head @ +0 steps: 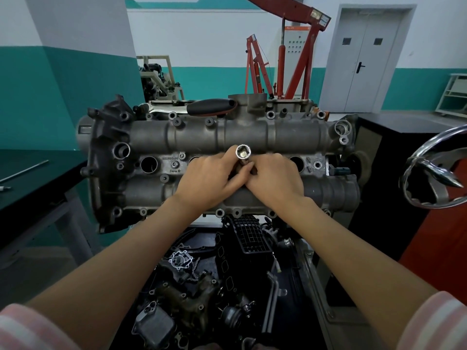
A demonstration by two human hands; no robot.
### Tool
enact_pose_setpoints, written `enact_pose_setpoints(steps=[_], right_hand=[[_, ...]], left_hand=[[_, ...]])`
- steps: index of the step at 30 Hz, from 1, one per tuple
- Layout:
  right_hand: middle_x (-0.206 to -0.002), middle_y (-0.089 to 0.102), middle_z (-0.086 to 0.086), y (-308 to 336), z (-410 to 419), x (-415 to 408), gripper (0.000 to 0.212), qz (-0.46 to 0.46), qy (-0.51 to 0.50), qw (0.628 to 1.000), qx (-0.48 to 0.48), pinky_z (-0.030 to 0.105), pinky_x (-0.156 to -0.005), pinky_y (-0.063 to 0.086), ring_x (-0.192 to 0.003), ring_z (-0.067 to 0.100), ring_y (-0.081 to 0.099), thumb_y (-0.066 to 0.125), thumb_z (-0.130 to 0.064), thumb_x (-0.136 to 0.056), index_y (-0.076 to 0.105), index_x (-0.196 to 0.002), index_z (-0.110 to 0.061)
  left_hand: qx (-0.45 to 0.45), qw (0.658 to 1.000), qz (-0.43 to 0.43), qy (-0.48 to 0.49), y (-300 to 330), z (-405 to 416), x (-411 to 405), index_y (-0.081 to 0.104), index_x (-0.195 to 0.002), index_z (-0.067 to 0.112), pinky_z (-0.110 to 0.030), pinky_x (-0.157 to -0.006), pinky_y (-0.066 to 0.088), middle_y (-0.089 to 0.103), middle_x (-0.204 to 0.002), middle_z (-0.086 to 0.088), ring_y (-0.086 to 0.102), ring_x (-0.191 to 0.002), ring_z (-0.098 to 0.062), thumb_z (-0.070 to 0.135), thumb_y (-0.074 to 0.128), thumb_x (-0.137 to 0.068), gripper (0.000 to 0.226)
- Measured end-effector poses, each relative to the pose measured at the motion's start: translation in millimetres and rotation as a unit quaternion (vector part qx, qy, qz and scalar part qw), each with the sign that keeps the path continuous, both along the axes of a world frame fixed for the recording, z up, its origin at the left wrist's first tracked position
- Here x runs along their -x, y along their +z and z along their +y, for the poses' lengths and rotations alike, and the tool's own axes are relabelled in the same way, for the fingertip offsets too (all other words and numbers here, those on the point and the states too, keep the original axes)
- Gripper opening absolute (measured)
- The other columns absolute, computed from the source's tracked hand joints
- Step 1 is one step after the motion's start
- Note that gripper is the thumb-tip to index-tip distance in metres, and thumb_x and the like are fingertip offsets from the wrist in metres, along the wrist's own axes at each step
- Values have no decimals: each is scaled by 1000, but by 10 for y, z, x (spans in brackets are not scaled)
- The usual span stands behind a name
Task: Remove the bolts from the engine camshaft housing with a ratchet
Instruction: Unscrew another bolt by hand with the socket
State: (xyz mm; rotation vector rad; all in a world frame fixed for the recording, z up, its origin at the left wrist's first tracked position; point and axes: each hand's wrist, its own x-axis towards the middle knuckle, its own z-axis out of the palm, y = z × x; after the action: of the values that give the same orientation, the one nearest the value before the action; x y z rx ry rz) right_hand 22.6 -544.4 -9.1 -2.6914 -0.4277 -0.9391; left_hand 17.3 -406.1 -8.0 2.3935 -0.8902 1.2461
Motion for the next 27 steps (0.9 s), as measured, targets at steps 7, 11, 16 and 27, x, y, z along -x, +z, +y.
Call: enact_pose_setpoints(steps=[7,11,16,27], right_hand=[[-74,61,4,-35,-4,11,21,-24,9,1000,4,29,-58,24,-65,21,49,46,-31,-88,52,-75,-16],[-80,64,8,-32,-12,44,22,-29,37,999,4,30,-59,29,-72,30,59,47,-28,-87,45,-98,-10],[-82,65,7,-26,2,34,22,-29,25,999,3,30,-60,29,-77,27,59,48,-30,-86,53,-94,-11],[-83,64,9,-44,4,22,21,-42,22,999,12,31,-60,27,-76,30,59,47,-28,-87,51,-98,-10]], left_hand=[[0,1000,10,9,-28,3,-22,63,-83,1,-36,-43,46,63,-62,-10,60,-52,-32,48,34,-87,55],[-2,1000,15,10,-16,9,-17,62,-87,2,-36,-45,44,64,-65,-10,60,-54,-31,49,30,-87,57],[-4,1000,-11,10,-8,-7,7,64,-79,0,-28,-38,40,59,-52,-11,56,-42,-32,35,44,-87,41],[1,1000,13,9,-18,8,2,62,-83,0,-33,-42,43,62,-61,-9,59,-50,-32,45,34,-87,53]])
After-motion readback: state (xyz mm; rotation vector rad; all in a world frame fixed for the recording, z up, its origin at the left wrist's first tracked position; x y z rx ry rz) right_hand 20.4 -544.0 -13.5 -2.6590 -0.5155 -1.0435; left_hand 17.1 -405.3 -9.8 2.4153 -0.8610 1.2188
